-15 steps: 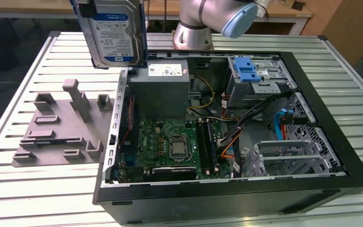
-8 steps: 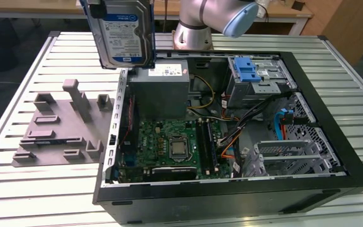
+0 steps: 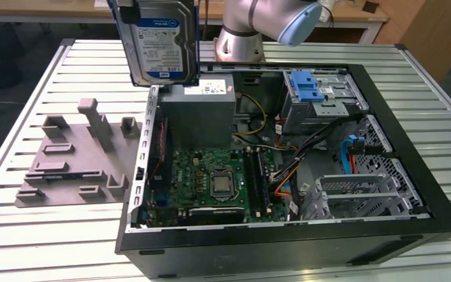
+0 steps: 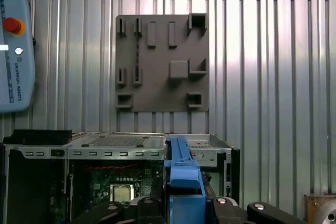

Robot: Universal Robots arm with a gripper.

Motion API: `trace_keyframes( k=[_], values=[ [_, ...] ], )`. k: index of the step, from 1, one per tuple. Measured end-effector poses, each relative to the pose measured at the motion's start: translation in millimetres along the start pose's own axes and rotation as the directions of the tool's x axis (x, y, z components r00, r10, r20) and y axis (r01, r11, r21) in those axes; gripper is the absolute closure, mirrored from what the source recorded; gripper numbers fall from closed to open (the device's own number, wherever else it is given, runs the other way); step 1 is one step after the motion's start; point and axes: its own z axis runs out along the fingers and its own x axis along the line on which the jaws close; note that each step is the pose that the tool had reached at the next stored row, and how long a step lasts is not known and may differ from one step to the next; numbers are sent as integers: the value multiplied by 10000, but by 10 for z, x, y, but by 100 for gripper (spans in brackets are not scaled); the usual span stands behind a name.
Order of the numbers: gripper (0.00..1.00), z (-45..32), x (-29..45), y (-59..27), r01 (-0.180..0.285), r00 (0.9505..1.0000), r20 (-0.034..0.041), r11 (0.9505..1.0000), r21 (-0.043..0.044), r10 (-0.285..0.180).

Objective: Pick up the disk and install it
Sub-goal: 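Pick up the disk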

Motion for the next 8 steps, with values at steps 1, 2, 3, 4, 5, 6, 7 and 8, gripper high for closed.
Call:
trace_keyframes(
  k=[1, 2, 3, 4, 5, 6, 7, 8],
  values=[
    [64, 0, 6, -4, 0, 10000, 0, 10000, 0, 0],
    [64, 0, 11, -8, 0, 10000, -1, 10000, -1, 0],
    [64, 0, 17, -12, 0, 10000, 0, 10000, 0, 0],
    [64, 0, 22, -16, -1, 10000, 0, 10000, 0, 1],
    [64, 0, 28, -19, -1, 10000, -1, 10000, -1, 1],
    [64, 0, 35, -22, -1, 10000, -1, 10000, -1, 1],
    [64, 1, 42, -25, -1, 10000, -1, 10000, 0, 1],
    [64, 1, 49, -28, -1, 10000, -1, 10000, -1, 1]
  ],
)
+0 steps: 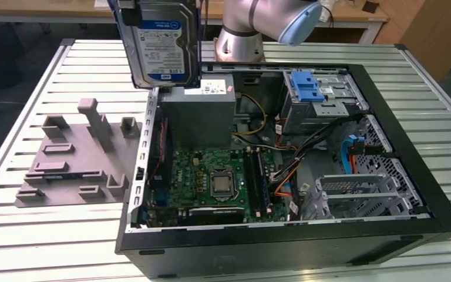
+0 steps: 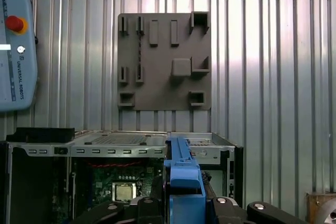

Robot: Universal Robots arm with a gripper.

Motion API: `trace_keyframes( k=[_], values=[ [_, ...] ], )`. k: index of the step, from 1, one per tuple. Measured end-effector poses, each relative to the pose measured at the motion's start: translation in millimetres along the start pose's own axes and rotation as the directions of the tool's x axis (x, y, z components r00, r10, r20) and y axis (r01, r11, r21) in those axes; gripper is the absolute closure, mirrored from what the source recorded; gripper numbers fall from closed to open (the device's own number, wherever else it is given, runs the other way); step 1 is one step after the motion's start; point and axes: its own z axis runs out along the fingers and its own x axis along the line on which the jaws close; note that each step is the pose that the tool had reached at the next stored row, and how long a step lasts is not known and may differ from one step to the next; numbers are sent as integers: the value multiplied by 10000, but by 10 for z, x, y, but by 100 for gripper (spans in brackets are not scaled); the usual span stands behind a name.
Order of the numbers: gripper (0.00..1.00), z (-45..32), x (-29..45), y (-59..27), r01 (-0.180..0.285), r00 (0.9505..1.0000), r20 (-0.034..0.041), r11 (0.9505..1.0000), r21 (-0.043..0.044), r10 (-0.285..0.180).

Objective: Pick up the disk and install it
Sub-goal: 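Pick up the disk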

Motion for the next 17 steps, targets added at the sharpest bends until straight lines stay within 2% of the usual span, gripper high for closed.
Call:
trace_keyframes(
  k=[6, 13, 17],
  values=[
    [64, 1, 40, -45, 1, 10000, 0, 10000, 0, -1],
    [64, 3, 99, -212, 1, 10000, -1, 10000, 0, -1],
    [64, 7, 152, -249, 0, 10000, 1, 10000, 0, 0]
  ],
)
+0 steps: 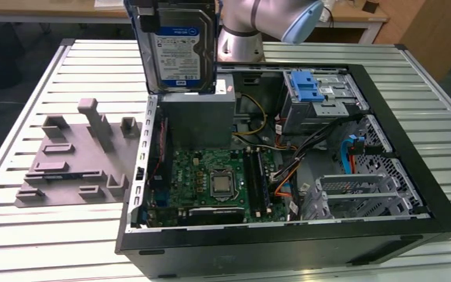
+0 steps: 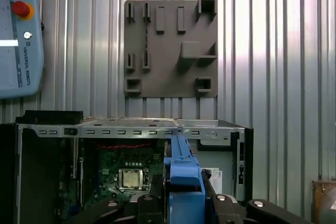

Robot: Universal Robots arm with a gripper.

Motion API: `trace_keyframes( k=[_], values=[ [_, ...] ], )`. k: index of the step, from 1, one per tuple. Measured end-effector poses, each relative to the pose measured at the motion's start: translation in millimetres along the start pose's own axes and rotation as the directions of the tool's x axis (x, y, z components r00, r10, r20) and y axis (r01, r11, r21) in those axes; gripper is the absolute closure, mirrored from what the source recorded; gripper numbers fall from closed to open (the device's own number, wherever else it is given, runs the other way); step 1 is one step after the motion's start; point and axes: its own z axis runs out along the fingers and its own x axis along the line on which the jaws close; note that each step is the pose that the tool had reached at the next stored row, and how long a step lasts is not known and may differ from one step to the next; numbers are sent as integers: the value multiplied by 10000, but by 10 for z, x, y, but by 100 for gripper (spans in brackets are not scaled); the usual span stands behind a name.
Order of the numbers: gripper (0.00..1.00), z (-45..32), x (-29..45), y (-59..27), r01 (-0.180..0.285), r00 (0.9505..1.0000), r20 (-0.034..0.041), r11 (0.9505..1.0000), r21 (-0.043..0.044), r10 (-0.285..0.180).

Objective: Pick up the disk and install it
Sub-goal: 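Pick up the disk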

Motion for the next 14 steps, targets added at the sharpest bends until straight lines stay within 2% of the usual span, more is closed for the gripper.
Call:
trace_keyframes(
  k=[8, 14],
  values=[
    [64, 4, 108, -58, 0, 10000, 0, 10000, 0, 0],
    [64, 3, 147, -219, -1, 10000, -1, 10000, 0, 1]
  ],
)
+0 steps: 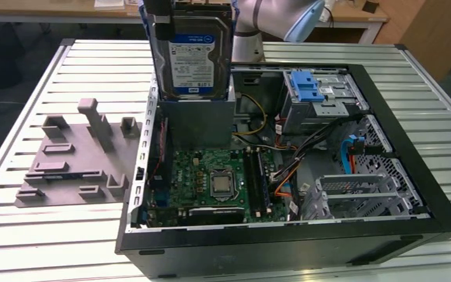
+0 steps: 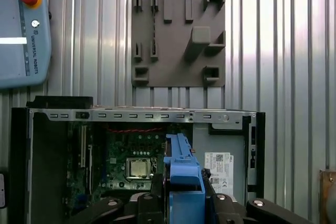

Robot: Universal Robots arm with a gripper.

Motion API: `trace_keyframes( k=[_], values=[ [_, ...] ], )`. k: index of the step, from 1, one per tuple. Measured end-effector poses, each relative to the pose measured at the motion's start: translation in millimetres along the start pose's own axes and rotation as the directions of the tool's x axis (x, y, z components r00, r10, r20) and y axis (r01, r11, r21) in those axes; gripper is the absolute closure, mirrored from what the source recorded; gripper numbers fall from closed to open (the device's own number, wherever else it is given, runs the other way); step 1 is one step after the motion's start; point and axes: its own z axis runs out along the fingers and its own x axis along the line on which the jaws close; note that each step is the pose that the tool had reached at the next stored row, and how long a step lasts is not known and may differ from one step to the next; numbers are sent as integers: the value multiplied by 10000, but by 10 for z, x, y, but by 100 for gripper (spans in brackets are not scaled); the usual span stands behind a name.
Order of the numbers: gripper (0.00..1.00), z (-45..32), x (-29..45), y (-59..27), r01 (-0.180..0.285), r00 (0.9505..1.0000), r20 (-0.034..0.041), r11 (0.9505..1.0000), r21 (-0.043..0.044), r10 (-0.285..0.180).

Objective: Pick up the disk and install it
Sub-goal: 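Pick up the disk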

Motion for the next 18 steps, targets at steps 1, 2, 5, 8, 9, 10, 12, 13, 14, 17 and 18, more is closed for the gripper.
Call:
trace_keyframes(
  k=[1, 2, 5, 8, 9, 10, 12, 13, 14, 17, 18],
  values=[
    [64, 0, 5, -24, 1, 10000, 0, 10000, 0, -1],
    [64, 0, 11, -48, 1, 10000, 0, 10000, 0, -1],
    [64, -1, 33, -121, 1, 10000, 0, 10000, 0, -1],
    [64, -2, 45, -204, 1, 10000, 0, 10000, 0, -1],
    [64, -2, 49, -227, 2, 10000, 0, 10000, -1, -2],
    [64, -2, 54, -243, 1, 10000, 0, 10000, 0, -1],
    [64, -1, 61, -278, 1, 10000, 1, 10000, 0, -1],
    [64, -1, 66, -285, 2, 10000, 1, 10000, 0, -2],
    [64, 0, 72, -286, 1, 10000, 0, 10000, -1, -1],
    [64, 7, 126, -288, 2, 10000, 0, 10000, 0, -2],
    [64, 9, 159, -289, 2, 10000, -1, 10000, -1, -2]
  ],
)
